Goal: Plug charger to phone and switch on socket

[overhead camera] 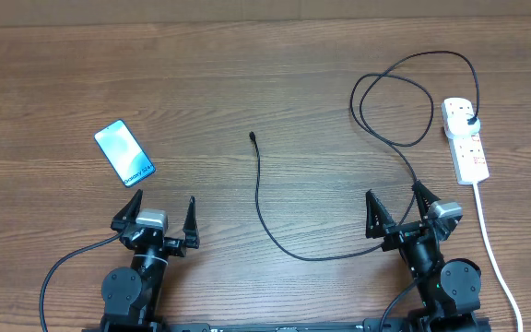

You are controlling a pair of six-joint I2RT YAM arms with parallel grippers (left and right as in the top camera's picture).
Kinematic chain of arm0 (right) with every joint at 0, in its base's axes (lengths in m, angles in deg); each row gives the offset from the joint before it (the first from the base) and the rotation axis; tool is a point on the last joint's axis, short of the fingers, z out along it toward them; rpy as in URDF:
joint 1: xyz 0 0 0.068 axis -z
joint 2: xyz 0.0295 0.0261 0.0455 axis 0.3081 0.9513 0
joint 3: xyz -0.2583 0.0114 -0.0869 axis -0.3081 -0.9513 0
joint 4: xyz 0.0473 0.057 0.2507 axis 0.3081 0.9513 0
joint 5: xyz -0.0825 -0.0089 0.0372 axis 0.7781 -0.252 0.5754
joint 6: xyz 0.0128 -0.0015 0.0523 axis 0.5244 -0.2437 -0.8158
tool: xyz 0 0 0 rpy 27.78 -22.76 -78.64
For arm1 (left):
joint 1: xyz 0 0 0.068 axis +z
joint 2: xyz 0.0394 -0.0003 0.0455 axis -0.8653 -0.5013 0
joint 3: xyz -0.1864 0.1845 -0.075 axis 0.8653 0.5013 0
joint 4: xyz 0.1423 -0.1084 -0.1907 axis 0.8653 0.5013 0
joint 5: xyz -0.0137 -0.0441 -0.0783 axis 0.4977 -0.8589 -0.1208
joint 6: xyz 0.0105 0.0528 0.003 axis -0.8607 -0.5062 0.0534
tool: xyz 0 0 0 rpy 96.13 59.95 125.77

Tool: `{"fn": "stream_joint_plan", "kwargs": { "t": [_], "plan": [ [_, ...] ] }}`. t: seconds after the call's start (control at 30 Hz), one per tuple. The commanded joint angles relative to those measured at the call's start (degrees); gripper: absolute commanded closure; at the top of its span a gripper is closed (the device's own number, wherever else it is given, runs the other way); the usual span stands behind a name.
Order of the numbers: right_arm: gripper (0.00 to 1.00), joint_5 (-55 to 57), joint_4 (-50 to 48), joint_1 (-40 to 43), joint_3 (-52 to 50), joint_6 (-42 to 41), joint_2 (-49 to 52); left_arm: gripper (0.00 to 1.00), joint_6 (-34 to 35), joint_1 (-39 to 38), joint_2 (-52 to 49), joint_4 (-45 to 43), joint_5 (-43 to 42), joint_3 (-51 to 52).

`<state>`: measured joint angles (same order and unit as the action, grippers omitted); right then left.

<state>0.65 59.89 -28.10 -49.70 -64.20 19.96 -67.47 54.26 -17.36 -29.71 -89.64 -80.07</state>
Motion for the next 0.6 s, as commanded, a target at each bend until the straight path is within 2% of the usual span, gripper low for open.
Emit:
{"fn": "stream_joint_plan", "kwargs": {
  "t": [0.0, 0.4, 0.57],
  "plan": [
    [0.00, 0.72, -0.15, 0.26, -0.61, 0.09, -0.57, 0.00, -0.87, -0.26, 0.55, 0.04, 0.37, 0.44],
    [0.00, 0.70, -0.17, 0.26, -0.61, 0.09, -0.57, 0.00, 0.79, -0.26, 0.46, 1.03, -1.27, -1.55],
    [0.00, 0.70, -0.17, 0.26, -0.61, 0.09, -0.57, 0.00, 0.39, -0.26, -4.98, 1.64, -1.16, -6.84]
  ]
}}
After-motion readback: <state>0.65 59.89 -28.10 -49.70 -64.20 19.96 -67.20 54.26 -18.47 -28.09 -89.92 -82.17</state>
